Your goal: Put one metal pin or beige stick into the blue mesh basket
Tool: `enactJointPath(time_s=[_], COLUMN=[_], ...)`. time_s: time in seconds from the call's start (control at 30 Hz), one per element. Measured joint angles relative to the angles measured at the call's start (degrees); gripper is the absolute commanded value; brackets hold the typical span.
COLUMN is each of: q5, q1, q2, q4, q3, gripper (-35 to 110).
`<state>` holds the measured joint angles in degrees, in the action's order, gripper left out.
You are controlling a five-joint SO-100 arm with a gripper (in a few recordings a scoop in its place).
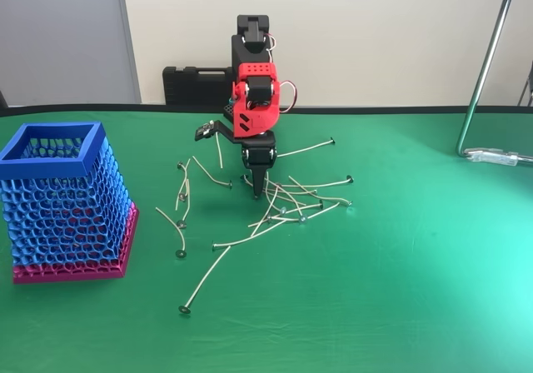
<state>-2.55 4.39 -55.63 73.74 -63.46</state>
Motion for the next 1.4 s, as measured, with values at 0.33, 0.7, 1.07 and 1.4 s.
enactJointPath(time_s=[0.33,0.7,1.07,1.4], q5=[0.0,0.6,0.1,-0.6], q1=[0.0,0.0,-0.9,-0.7], q2=[0.3,0.4,-1.4,-9.7], q4=[0.2,0.2,0.3,1.8], q3=[0.3,0.5,0.2,-4.5], gripper=[7,1,1,1])
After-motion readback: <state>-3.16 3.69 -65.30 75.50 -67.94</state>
